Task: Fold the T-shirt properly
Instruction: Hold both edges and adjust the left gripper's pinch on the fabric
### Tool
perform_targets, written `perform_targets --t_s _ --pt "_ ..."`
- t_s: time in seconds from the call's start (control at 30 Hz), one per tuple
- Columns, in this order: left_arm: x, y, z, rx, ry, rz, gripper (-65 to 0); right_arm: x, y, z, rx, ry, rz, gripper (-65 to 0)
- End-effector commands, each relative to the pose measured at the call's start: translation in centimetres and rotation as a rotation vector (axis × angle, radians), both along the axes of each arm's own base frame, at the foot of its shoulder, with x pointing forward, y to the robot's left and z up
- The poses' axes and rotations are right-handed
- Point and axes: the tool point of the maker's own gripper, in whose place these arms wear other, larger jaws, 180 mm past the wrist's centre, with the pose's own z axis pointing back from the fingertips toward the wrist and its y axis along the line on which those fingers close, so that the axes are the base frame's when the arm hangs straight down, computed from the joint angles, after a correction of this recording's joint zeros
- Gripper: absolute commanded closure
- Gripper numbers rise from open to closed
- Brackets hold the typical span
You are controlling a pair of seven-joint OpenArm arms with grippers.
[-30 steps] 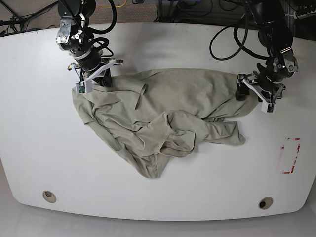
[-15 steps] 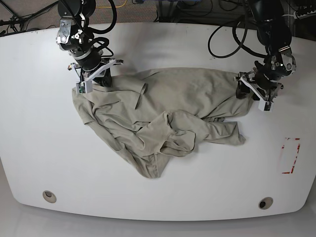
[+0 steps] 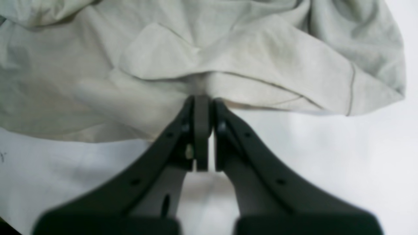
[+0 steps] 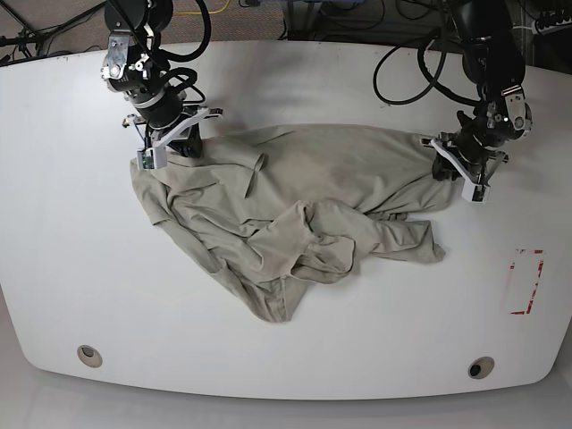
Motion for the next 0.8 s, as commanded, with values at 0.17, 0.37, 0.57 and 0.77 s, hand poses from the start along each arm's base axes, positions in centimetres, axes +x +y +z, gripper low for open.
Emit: perform_targets --t_s 0.17,0.37,0.57,0.77 --pt "0.4 0.4 0.7 0.024 -0.018 -0.008 -1.9 0.9 0.0 1.3 0.001 -0.058 0.005 -0.2" --pt "-0.1 0.2 0.8 0.030 -0.022 -0.016 0.0 1.1 0.0 2.0 0.020 -0.078 0.005 -0.1" --pt "-0.6 0.3 1.5 0.047 -0.036 -0.027 0.0 1.4 0.0 2.7 0.023 -0.101 0.009 0.0" --pt "-1.9 0.1 2.1 0.064 -0.043 -0.059 -0.1 1.1 0.0 3.2 0.027 -0.107 0.013 0.0"
